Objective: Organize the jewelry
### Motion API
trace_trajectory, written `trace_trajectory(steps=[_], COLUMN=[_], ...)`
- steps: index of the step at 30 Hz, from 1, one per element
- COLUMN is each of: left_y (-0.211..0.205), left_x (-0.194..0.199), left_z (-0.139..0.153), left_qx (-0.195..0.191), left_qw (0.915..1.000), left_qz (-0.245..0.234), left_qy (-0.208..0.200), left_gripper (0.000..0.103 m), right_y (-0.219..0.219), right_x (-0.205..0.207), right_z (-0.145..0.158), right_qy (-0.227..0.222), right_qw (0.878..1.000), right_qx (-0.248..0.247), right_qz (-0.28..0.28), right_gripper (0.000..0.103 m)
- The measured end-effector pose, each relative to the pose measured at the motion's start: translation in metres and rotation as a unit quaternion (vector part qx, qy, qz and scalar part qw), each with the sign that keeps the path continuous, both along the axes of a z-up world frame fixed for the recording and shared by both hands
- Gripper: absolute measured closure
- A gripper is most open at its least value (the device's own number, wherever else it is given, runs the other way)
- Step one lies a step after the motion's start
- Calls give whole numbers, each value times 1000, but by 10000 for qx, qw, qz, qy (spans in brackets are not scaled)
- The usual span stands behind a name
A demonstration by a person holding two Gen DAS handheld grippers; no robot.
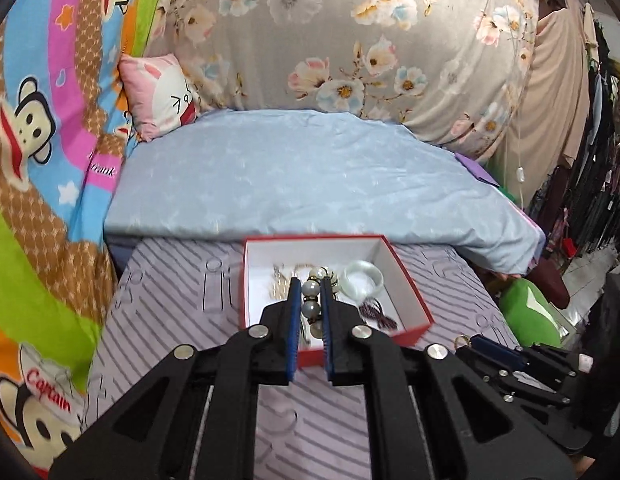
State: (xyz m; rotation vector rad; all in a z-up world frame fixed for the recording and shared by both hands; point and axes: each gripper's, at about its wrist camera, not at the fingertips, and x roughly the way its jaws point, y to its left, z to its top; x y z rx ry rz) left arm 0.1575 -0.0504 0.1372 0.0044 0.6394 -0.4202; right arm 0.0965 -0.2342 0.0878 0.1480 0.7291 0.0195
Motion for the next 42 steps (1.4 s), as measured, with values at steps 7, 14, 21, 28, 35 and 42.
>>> trace_trajectory(steps=[7, 14, 21, 28, 35, 42], left_y=[-21, -38, -36, -17, 24, 31], left_x=[81, 133, 163, 157, 94, 24], left_z=[-31, -79, -102, -88, -56, -67], left_qx=[264, 650, 763, 540, 137, 439], left_qw=[9990, 9954, 9926, 9924, 9938, 9923], left_qz=[296, 449, 597, 922, 1046, 1093], left_qy=[195, 537, 733, 607, 342, 375], left_gripper=[94, 94, 94, 59, 53, 46], right_y=[-7, 2, 11, 0, -18, -15], right_x=[87, 149, 176, 154, 71, 10], right_z=[-15, -52, -76, -51, -22, -36], right_qy=[205, 578, 759, 383, -3, 259], right_qw=[9996, 9977, 9962, 9991, 9989, 9974], right_qx=[134, 216, 101, 5, -253, -127], right_qz=[162, 286, 405, 156, -406, -658], right_gripper=[86, 86, 85, 72, 48, 46])
